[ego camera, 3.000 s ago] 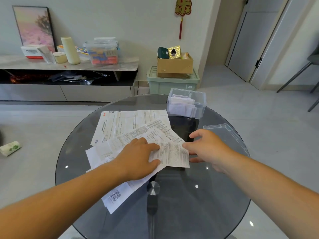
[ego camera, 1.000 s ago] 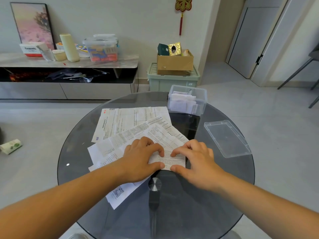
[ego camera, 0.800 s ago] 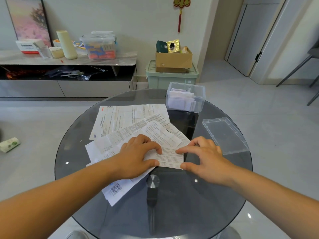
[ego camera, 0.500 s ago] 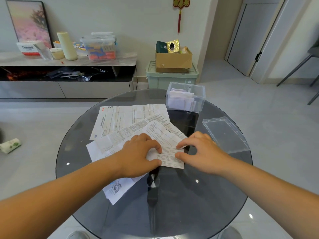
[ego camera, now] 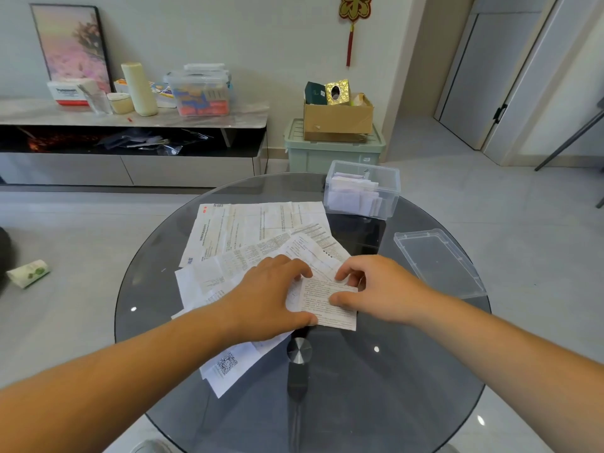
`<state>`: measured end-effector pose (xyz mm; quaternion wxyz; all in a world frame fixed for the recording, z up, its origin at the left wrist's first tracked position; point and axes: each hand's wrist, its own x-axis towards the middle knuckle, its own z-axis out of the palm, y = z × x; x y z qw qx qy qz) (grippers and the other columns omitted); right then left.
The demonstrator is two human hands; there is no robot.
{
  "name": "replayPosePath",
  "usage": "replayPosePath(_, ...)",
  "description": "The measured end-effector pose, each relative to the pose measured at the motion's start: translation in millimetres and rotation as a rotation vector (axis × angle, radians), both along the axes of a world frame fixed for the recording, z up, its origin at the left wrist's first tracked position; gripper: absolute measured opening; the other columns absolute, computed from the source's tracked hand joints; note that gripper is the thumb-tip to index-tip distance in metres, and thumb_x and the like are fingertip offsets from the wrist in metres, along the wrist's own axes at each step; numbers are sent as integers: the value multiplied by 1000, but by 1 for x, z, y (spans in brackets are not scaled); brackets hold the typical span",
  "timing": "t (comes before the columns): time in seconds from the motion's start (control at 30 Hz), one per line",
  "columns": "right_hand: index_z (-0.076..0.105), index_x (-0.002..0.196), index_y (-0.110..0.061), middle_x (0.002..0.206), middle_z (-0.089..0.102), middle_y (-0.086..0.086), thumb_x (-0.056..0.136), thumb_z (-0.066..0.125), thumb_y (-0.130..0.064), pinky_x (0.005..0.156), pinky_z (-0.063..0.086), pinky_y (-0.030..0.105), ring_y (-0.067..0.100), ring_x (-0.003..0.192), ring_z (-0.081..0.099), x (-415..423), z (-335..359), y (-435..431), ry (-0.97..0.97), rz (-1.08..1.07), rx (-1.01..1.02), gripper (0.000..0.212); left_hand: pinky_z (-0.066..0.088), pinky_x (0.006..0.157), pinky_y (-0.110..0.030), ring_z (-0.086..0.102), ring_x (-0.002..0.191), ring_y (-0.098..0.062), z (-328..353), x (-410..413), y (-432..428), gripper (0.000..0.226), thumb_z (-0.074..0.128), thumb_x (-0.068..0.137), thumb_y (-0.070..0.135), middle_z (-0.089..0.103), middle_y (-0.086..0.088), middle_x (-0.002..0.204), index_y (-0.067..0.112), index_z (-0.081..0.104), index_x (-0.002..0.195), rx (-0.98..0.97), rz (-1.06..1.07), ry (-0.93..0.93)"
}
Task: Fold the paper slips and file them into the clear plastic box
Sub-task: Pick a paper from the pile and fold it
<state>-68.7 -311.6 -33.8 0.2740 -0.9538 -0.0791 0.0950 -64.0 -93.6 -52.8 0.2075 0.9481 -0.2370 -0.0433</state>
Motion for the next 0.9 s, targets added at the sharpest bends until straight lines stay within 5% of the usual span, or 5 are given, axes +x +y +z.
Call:
replayPosePath(0.3, 59, 80, -27, 83, 57, -12, 81, 80, -29, 61, 43, 24, 9, 73, 56, -3, -2, 7, 30, 2, 41, 22, 33, 110, -33, 40, 129, -14, -9, -3, 6, 73, 56, 85, 72, 40, 11, 147, 34, 38, 144, 105, 12, -62)
replayPosePath(0.47, 53, 101, -29, 86, 62, -6, 84, 70, -23, 63, 51, 33, 14, 77, 61, -3, 0, -16, -43, -144, -10, 26, 33, 107, -32, 38, 125, -14, -9, -4, 27, 71, 38, 84, 75, 41, 11, 141, 33, 45, 141, 184, 19, -70)
replayPosePath(0.6, 49, 115, -27, 95, 61, -5, 89, 64, -25, 72, 54, 40, 19, 84, 60, -2, -1, -34, -89, -203, -191, 30, 31, 111, -35, 36, 130, -15, -11, 0, 39, 62, 45, 92, 67, 39, 11, 145, 33, 43, 144, 185, 44, -71)
replayPosePath(0.73, 55, 119, -26, 118, 58, 0, 91, 64, -31, 90, 50, 42, 22, 107, 56, -2, -6, -37, -150, -273, -121, 30, 30, 112, -37, 36, 131, -15, -6, -4, 39, 69, 41, 85, 72, 41, 10, 145, 35, 47, 142, 129, 69, -25)
replayPosePath(0.9, 58, 114, -27, 116, 48, -7, 93, 64, -34, 96, 46, 39, 18, 116, 49, -3, -2, -30, -310, -266, -42, 22, 32, 113, -41, 40, 132, -18, 8, 0, 44, 57, 56, 91, 61, 45, 6, 146, 31, 50, 139, 10, 195, -113)
